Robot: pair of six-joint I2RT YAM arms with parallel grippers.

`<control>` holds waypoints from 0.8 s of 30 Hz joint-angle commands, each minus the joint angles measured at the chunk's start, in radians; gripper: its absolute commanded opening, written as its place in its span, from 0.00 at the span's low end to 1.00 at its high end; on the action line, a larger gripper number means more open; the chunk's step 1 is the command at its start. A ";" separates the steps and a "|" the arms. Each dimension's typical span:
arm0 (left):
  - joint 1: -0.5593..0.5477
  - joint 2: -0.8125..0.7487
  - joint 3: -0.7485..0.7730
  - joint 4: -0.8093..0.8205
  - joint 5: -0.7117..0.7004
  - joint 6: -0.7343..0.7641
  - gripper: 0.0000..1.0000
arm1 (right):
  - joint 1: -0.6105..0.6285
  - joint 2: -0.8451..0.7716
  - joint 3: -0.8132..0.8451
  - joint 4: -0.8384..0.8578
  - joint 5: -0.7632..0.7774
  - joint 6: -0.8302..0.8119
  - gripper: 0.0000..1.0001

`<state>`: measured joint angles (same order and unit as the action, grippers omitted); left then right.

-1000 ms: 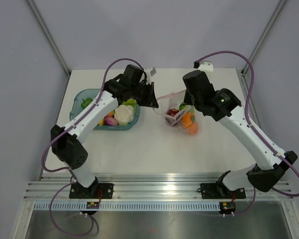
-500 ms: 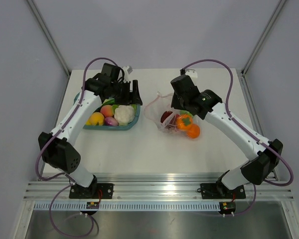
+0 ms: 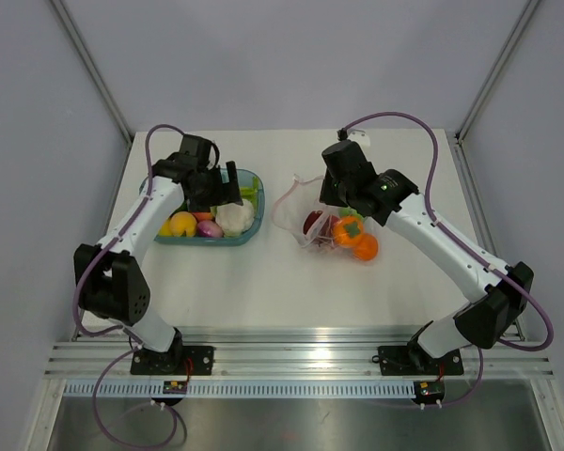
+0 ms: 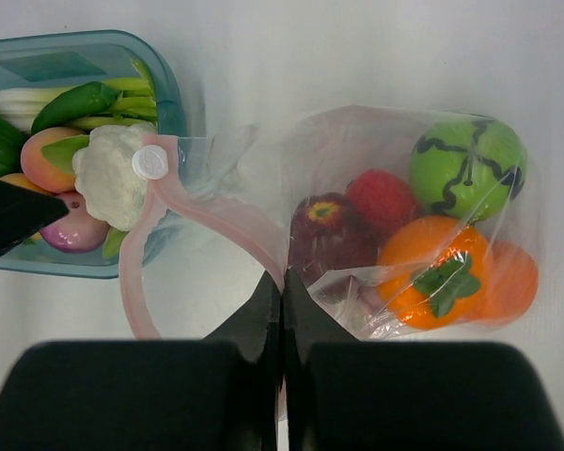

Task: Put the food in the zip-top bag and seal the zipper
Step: Adjust the zipper food storage bag at the center of the board, then pick up the fake vegetable from the bin.

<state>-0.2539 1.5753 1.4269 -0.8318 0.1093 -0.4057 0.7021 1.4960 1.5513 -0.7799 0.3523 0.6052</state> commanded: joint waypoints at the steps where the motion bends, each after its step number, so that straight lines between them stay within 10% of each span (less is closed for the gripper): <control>1: -0.004 0.038 -0.025 0.092 -0.135 -0.079 0.99 | -0.004 -0.028 -0.003 0.039 -0.010 0.005 0.00; 14: -0.050 0.264 0.076 0.112 -0.364 -0.220 0.96 | -0.004 -0.036 -0.013 0.042 -0.027 0.015 0.00; 24: -0.053 0.275 0.026 0.215 -0.263 -0.223 0.94 | -0.004 -0.043 -0.014 0.039 -0.032 0.019 0.00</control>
<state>-0.3038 1.8656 1.4631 -0.6868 -0.1699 -0.6067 0.7021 1.4899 1.5360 -0.7650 0.3271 0.6090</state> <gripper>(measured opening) 0.948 0.012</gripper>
